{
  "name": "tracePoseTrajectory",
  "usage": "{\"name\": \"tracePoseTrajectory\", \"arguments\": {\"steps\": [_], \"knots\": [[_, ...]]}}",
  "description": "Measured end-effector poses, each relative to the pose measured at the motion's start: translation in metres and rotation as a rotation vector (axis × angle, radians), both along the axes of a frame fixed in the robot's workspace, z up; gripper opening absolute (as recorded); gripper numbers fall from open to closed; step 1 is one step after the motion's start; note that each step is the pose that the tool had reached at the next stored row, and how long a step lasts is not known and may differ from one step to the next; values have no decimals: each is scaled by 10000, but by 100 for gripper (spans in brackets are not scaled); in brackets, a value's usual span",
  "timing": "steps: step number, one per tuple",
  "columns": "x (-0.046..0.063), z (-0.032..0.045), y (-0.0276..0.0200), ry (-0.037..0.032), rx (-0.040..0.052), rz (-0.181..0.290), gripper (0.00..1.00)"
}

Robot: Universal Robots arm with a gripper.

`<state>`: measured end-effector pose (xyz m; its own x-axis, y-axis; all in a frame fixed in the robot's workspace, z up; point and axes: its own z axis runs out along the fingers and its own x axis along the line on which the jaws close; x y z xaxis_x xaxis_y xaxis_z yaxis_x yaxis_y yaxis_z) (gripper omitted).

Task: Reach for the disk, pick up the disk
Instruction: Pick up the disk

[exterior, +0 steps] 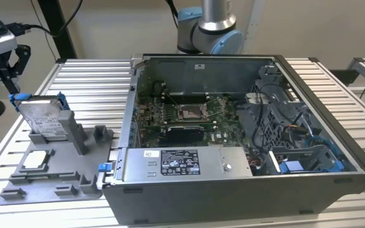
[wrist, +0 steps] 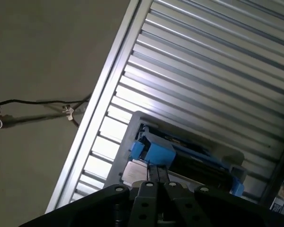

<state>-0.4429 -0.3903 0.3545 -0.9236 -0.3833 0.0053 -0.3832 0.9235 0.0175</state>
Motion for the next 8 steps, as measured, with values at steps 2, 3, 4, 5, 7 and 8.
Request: {"name": "tracePoseTrajectory", "arguments": {"steps": [2,3,4,5,7,8], "knots": [[-1,0,0,0,-6,158,0],[-1,0,0,0,-11,235,0],[-2,0,0,0,-14,316,0],[-2,0,0,0,-17,399,0],[-3,-2,0,-2,-23,566,0],[-3,-2,0,-3,-27,654,0]]}}
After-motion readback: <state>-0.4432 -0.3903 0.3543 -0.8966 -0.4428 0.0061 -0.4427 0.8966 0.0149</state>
